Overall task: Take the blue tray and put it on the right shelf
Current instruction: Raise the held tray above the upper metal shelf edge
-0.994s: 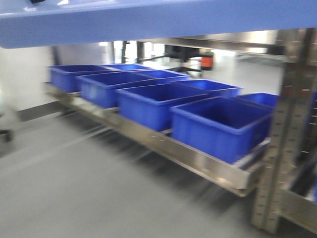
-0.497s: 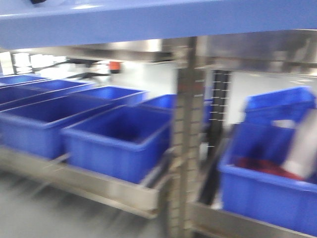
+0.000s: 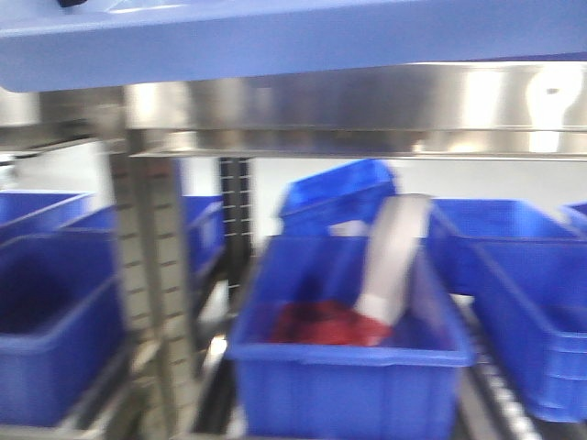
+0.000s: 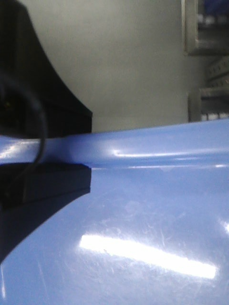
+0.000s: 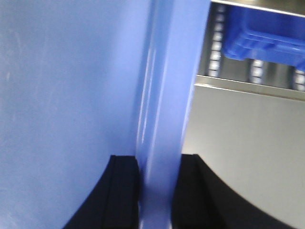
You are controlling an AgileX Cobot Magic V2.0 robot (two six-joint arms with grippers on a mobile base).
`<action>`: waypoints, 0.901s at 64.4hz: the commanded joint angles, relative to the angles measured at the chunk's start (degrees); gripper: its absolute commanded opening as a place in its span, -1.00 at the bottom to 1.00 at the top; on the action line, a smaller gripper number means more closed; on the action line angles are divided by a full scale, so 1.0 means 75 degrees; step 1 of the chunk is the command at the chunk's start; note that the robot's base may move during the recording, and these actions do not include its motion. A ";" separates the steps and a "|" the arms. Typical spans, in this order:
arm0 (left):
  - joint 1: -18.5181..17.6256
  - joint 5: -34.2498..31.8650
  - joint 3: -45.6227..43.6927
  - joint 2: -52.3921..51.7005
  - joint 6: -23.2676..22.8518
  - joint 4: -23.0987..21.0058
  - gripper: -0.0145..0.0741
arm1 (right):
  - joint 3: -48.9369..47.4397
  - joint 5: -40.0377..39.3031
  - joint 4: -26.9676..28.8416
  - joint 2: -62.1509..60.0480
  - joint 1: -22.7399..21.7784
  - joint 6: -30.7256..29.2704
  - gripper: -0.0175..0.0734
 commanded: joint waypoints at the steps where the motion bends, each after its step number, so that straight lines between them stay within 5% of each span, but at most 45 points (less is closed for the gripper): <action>1: -0.0151 0.0507 -0.0224 -0.0201 0.0224 -0.0568 -0.78 | -0.0222 -0.0297 0.0281 -0.0176 0.0062 -0.0169 -0.49; 58: -0.0151 0.0507 -0.0224 -0.0201 0.0224 -0.0568 -0.78 | -0.0222 -0.0304 0.0281 -0.0176 0.0062 -0.0169 -0.49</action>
